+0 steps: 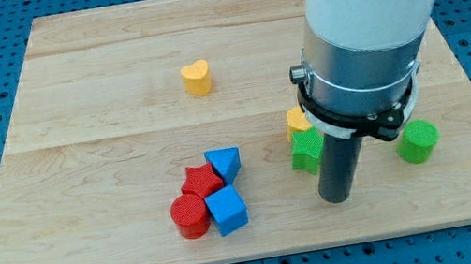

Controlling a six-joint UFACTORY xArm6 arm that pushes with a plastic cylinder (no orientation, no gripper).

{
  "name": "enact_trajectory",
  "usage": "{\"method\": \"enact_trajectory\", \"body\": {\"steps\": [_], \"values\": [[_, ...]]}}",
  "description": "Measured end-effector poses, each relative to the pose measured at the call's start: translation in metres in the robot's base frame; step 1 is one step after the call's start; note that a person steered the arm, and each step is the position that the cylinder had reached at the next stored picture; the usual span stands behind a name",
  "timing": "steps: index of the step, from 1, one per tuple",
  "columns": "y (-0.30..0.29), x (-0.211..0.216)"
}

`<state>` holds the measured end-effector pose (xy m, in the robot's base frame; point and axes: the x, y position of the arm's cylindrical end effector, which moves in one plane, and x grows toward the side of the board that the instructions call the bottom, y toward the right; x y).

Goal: Move the green star and yellow hexagon towards the top side

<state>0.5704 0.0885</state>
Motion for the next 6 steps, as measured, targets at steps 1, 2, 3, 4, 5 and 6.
{"method": "enact_trajectory", "body": {"steps": [1, 2, 3, 4, 5, 6], "values": [[-0.004, -0.008], [-0.012, -0.02], [-0.012, -0.039], [-0.012, -0.06], [-0.012, -0.082], [-0.011, -0.104]]}}
